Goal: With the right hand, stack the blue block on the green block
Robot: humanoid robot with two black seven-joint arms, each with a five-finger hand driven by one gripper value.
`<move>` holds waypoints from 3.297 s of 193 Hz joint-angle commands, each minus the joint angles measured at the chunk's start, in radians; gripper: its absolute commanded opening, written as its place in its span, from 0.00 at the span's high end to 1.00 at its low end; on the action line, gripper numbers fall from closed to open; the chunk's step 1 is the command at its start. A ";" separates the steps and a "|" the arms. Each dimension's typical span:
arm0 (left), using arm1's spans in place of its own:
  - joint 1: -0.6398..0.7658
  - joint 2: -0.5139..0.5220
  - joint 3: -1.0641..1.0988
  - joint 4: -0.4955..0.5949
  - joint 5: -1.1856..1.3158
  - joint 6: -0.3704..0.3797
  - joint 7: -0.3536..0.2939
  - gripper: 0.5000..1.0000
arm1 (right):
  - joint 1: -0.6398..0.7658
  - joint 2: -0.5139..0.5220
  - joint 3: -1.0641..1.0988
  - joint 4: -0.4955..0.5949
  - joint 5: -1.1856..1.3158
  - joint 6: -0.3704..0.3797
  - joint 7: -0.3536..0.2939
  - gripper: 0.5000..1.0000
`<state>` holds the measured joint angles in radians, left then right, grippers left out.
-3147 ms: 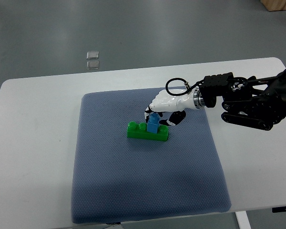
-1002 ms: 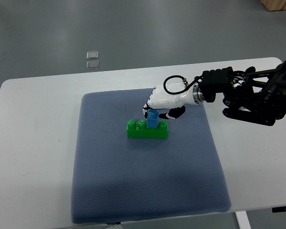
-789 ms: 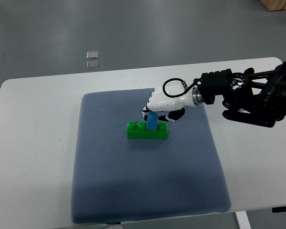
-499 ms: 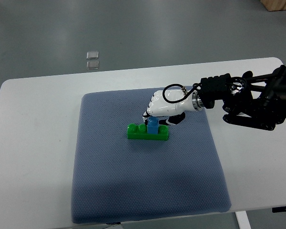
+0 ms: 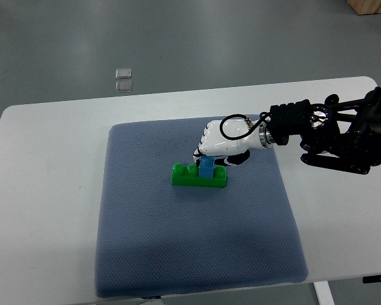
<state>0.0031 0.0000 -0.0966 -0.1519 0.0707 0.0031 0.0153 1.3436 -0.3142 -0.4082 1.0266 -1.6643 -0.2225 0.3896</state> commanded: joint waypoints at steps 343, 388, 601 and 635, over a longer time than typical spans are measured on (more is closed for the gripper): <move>0.000 0.000 0.000 0.000 0.000 0.000 0.000 0.00 | 0.039 -0.023 -0.014 0.009 0.017 -0.005 0.006 0.61; 0.000 0.000 0.000 0.000 0.000 0.000 0.000 0.00 | 0.040 -0.031 -0.003 -0.002 0.107 -0.003 -0.002 0.59; 0.000 0.000 0.000 0.000 0.000 0.000 0.000 0.00 | -0.371 -0.180 0.776 -0.140 0.985 0.186 -0.152 0.18; 0.000 0.000 0.000 0.000 0.000 0.000 0.000 0.00 | -0.460 -0.180 0.905 -0.155 1.054 0.187 -0.155 0.17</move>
<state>0.0029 0.0000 -0.0967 -0.1519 0.0710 0.0031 0.0153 0.9322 -0.4943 0.4355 0.8825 -0.6577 -0.0359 0.2365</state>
